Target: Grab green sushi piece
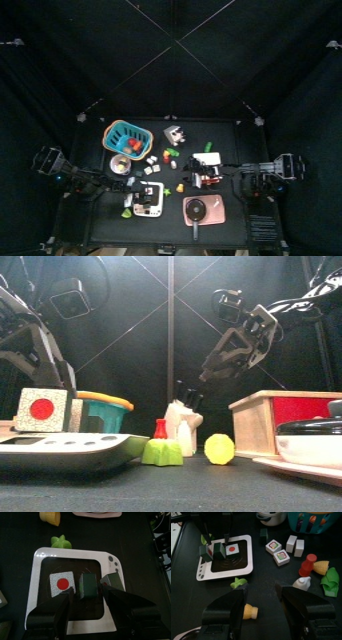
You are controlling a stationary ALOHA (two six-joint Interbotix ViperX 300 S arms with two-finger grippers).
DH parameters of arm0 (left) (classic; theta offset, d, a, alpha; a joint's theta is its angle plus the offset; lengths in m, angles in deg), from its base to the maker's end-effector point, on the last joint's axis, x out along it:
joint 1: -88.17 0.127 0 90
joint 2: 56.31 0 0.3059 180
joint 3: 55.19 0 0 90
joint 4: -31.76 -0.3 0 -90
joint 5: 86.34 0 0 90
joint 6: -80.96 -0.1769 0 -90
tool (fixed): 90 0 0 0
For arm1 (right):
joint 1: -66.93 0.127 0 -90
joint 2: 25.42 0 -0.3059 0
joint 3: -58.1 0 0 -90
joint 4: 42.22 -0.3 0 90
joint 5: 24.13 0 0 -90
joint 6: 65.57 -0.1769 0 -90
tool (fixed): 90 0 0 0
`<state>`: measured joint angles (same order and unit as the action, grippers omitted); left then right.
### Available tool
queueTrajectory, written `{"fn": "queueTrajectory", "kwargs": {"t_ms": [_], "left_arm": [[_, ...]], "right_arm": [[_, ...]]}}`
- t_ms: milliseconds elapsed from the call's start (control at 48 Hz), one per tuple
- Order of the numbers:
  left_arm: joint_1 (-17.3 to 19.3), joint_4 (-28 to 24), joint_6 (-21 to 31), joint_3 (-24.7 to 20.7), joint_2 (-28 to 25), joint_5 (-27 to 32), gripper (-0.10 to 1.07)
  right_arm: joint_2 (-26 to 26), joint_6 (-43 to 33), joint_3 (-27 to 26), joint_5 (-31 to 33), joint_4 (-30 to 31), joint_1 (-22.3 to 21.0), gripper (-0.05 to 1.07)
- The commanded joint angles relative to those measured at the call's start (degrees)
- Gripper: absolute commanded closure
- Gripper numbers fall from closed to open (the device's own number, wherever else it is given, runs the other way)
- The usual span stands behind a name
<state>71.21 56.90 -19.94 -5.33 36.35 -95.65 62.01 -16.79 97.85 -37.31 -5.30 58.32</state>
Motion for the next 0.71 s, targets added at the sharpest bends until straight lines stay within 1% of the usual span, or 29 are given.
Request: {"fn": "queueTrajectory", "kwargs": {"t_ms": [0,271,438,542,688], "left_arm": [[-0.26,0.18,0.0,-1.32,-0.18,-0.18,0.13],[-0.09,0.0,-0.18,-2.02,-3.6,-0.18,0.14],[0.18,0.0,-0.18,-2.11,-3.69,-0.35,0.17],[0.18,0.0,-0.18,-1.93,-3.78,-0.18,0.22],[0.26,0.0,-0.18,-2.11,-3.69,-0.26,0.33]], "right_arm": [[-0.7,0.09,-1.23,-0.26,0.0,0.0,0.19],[-0.62,0.09,-1.32,-0.26,0.0,0.0,0.19],[-0.53,0.09,-1.32,-0.26,0.26,0.0,0.19],[-0.53,0.09,-1.32,-0.26,0.26,0.0,0.19],[-0.44,0.09,-1.32,-0.26,0.26,0.0,0.19]]}}
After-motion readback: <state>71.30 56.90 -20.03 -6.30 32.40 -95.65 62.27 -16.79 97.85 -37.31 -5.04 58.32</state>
